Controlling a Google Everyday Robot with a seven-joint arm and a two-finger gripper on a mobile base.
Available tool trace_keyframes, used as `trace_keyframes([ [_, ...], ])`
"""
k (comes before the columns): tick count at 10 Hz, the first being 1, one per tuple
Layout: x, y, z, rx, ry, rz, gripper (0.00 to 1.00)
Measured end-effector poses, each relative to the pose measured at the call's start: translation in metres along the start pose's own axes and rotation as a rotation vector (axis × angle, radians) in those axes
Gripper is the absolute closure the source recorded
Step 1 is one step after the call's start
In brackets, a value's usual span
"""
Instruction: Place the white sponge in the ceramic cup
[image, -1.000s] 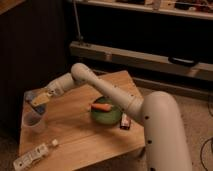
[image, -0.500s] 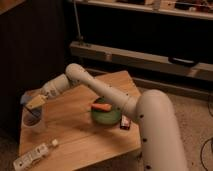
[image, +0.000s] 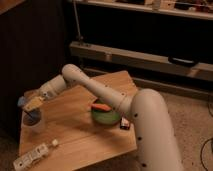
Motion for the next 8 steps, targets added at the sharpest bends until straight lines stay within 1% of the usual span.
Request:
trace_keyframes([
  [1, 0.0, 0.0005, 0.0013, 0.002, -0.001, -0.002, 0.98],
  [2, -0.0009, 0.0011, 0.003, 0.001, -0.003, -0.005, 0.92],
  [3, -0.0013, 0.0017, 0.0045, -0.001, -0.004, -0.008, 0.8],
  [4, -0.0015, 0.0022, 0.0051, -0.002, -0.005, -0.008, 0.75],
  [5, -0.0021, 0.0032, 0.0073, -0.002, -0.008, -0.009, 0.61],
  [6, -0.0025, 0.0037, 0.0084, -0.003, -0.01, -0.01, 0.53],
  [7, -0.0029, 0.0043, 0.01, -0.003, -0.014, -0.011, 0.4],
  [8, -0.003, 0.0044, 0.0109, -0.002, -0.016, -0.012, 0.36],
])
